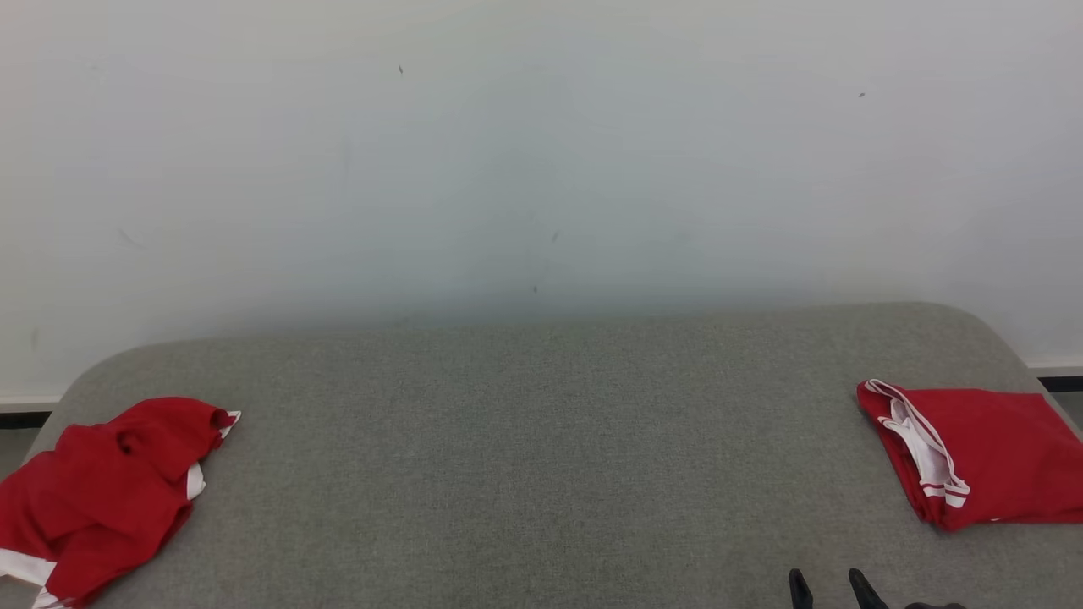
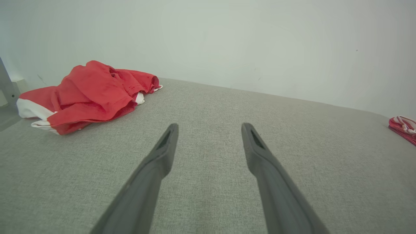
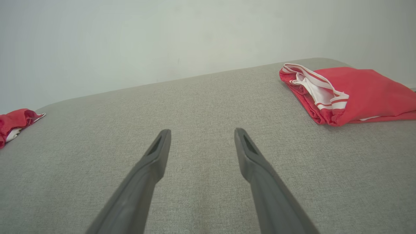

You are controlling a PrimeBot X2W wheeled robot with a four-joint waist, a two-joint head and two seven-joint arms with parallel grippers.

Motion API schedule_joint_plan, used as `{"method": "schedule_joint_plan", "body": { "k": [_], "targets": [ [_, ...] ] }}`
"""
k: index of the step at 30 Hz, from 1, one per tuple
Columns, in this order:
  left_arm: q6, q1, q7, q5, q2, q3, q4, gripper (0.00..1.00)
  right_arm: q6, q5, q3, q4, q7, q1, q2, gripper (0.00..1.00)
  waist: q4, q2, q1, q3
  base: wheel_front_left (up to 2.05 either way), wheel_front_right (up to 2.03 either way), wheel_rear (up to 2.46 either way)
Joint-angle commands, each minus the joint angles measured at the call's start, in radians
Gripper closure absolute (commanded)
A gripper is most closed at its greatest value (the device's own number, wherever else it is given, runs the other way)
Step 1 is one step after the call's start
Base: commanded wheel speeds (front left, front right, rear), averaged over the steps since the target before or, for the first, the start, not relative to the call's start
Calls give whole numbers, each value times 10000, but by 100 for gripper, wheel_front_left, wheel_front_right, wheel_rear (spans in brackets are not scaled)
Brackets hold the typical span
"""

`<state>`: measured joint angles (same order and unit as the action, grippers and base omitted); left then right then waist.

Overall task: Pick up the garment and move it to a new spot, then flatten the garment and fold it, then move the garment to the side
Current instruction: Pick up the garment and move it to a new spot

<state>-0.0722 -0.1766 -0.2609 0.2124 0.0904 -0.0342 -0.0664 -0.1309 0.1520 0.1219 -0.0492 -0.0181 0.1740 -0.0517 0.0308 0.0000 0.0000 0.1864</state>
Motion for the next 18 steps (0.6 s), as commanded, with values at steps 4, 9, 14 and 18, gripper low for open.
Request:
{"method": "schedule_joint_plan", "body": {
  "k": [4,9,14,18],
  "targets": [
    [-57,-172,-58,143,-34,100,-173,0,3,-47,178,5,-37,-13,15,0,-39,0,0,57,0,0,0],
    [-43,-196,-58,134,-17,132,-224,0,3,18,269,-10,-57,-36,15,0,-28,0,0,66,0,0,0],
    [-46,-191,-59,118,-13,158,-248,0,1,43,315,-15,-56,-60,16,0,-37,0,0,29,0,0,0],
    [-34,-143,-59,141,-34,148,-269,0,3,93,240,7,-49,-42,16,0,-14,0,0,-15,0,0,0]
  ]
}}
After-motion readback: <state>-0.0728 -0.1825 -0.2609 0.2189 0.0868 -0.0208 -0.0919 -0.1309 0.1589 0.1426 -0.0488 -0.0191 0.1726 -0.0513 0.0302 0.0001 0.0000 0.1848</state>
